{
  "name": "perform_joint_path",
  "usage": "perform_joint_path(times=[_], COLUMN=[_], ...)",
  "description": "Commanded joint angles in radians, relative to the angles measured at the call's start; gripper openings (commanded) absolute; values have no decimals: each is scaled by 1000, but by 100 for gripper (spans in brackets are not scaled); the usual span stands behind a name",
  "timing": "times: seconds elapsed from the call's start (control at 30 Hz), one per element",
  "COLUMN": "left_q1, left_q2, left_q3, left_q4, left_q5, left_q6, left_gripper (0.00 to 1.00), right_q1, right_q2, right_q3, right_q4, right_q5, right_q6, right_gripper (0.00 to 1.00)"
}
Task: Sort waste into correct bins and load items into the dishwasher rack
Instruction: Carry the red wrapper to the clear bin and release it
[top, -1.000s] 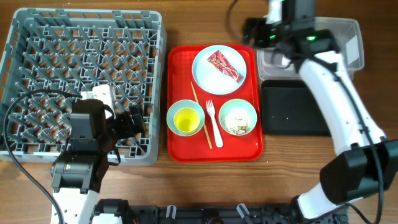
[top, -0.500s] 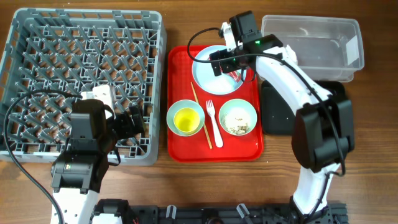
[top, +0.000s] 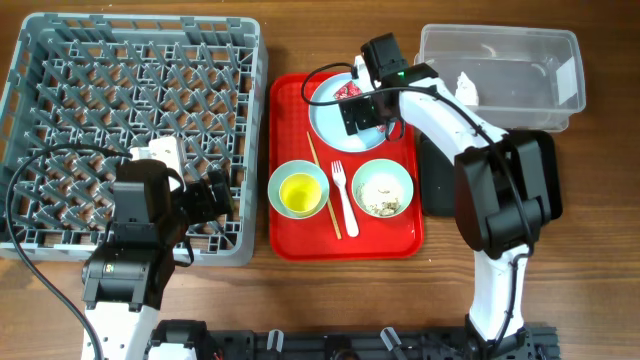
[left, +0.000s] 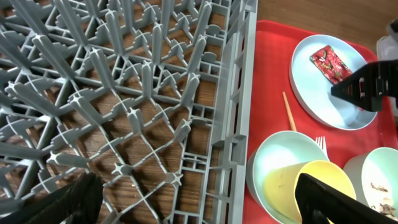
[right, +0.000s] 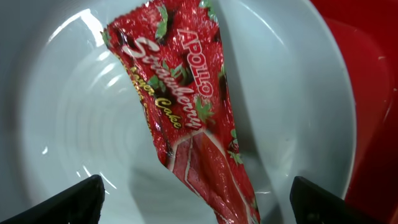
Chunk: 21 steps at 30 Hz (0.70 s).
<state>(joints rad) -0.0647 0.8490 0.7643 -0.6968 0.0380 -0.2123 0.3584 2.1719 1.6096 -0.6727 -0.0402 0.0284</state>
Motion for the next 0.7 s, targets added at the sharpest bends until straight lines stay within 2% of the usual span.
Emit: perform_joint_path(times=[0.0, 0.07, 0.1, 0.13, 0.3, 0.33, 0.5, 0.67], left_q1=[-5, -5, -5, -5, -5, -5, -5, -5], left_q2=[-8, -8, -8, -8, -8, -8, -8, -8], left_q3=[19, 19, 19, 19, 19, 19, 19, 19], left_q4=[-1, -1, -1, -1, -1, -1, -1, -1], left_q5=[-6, -6, -6, -6, -6, -6, -6, -6], left_q6=[-5, -5, -5, -5, -5, -5, -5, -5], left_gripper=[100, 100, 100, 100, 100, 100, 100, 100], right_q1=[-2, -2, -2, -2, -2, -2, -5, -64], right_q2=[24, 24, 24, 24, 5, -10, -215, -386], right_q3=[-15, -15, -15, -15, -11, -11, -10, -10], right_q4=[-14, -29, -39, -55, -96, -99, -80, -74], right_q5=[17, 17, 17, 17, 17, 17, 34, 241], right_q6=[1, 2, 1, 5, 60, 73, 100, 370], right_gripper=[78, 52, 44, 32, 8, 5, 4, 4])
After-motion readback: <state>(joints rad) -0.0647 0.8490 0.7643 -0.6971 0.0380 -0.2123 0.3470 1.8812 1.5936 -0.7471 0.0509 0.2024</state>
